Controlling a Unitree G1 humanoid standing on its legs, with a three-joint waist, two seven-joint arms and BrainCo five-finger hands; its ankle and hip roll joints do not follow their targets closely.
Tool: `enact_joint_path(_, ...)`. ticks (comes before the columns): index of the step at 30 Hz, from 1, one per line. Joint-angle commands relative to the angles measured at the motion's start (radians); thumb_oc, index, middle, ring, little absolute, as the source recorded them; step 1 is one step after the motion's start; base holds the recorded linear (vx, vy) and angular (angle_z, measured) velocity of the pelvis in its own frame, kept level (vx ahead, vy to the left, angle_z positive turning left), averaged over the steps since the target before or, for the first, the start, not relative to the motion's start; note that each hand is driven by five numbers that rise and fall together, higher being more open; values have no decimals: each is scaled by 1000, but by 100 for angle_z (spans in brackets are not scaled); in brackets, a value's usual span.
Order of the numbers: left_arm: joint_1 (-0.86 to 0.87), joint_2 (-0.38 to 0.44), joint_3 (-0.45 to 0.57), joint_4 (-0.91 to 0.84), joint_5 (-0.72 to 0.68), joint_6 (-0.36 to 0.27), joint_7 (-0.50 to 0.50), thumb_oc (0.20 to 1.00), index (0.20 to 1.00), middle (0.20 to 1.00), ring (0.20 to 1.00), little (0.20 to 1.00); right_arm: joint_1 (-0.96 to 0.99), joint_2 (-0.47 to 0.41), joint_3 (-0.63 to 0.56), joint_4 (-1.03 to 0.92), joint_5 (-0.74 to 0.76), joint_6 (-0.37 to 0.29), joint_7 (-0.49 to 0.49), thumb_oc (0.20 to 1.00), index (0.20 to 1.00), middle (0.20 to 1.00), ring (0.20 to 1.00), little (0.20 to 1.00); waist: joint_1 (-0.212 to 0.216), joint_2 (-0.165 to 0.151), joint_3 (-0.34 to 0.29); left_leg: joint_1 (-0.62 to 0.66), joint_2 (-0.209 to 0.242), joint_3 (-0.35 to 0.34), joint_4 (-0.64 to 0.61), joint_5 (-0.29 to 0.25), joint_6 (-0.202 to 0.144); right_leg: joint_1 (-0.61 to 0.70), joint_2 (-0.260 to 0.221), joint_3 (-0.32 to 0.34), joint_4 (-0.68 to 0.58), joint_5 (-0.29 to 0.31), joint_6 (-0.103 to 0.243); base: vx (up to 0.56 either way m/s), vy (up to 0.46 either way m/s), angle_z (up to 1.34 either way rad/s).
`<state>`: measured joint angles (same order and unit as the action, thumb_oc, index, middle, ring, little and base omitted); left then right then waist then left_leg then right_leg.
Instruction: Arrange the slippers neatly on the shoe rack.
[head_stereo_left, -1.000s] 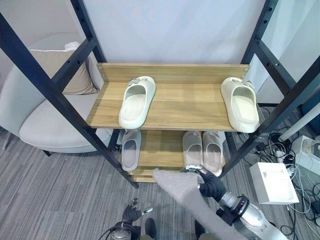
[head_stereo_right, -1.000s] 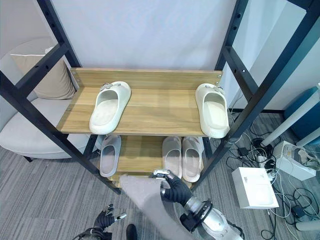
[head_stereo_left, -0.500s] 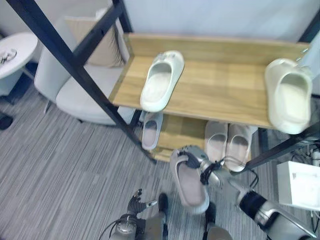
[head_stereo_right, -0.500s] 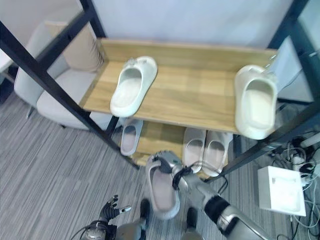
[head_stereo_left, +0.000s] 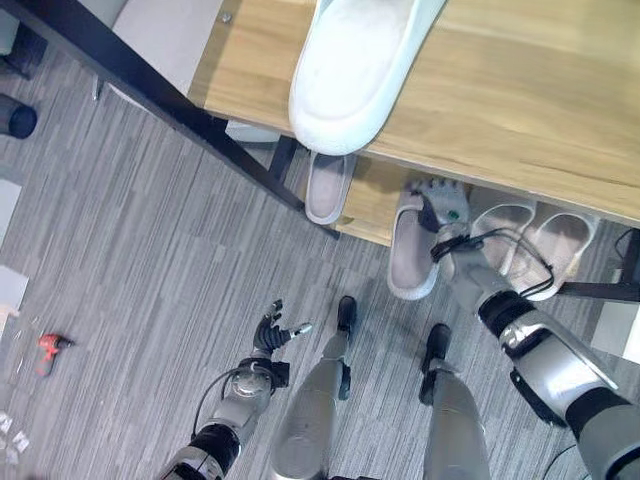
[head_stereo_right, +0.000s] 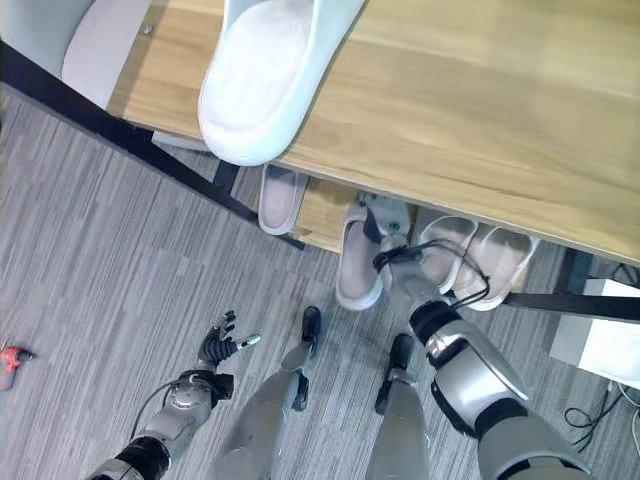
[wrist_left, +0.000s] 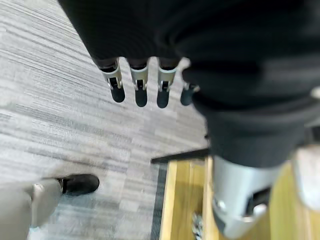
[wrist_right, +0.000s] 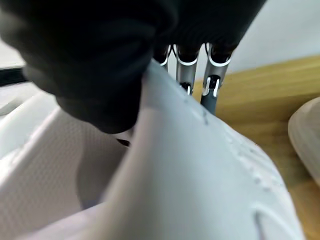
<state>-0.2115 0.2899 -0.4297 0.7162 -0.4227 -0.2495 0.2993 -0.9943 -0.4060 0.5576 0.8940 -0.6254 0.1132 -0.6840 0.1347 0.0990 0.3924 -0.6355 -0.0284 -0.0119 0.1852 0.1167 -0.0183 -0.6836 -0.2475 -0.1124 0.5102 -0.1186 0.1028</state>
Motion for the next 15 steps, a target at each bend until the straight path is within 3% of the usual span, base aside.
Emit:
enact_joint_path(1, 1, 14, 0, -37, -42, -47, 22, 1000, 1000, 1000, 1000, 1000, -59, -62, -15, -28, 63, -27, -106, 200, 200, 200, 200, 200, 21, -16, -14, -138, -16, 1, 279, -212, -7, -1, 33, 19, 122, -112, -9, 96, 37, 3)
enact_joint_path(9, 1, 9, -16, -45, -50, -55, 20, 1000, 1000, 1000, 1000, 1000, -129, -122, -19, -37, 100, -46, -146, 200, 200, 200, 200, 200, 27, -20, -20, -275, -31, -3, 447, -286, 11, -153, 11, 52, 298, -193, -37, 52, 23, 6)
enact_joint_path(11, 26, 27, -29, -154, -42, -64, 28, 1000, 1000, 1000, 1000, 1000, -131, -146, -13, -69, 91, -46, -166, 200, 200, 200, 200, 200, 35, -14, -20, -309, -39, -2, 478, -298, 17, -192, 3, 56, 332, -206, -40, 7, 4, 2)
enact_joint_path(15, 72, 43, -29, -185, -34, -66, 16, 1000, 1000, 1000, 1000, 1000, -150, -178, -4, -126, 46, -50, -181, 200, 200, 200, 200, 200, 55, -6, -31, -360, -52, -9, 519, -311, 24, -239, -6, 58, 369, -228, -47, 26, 9, 12)
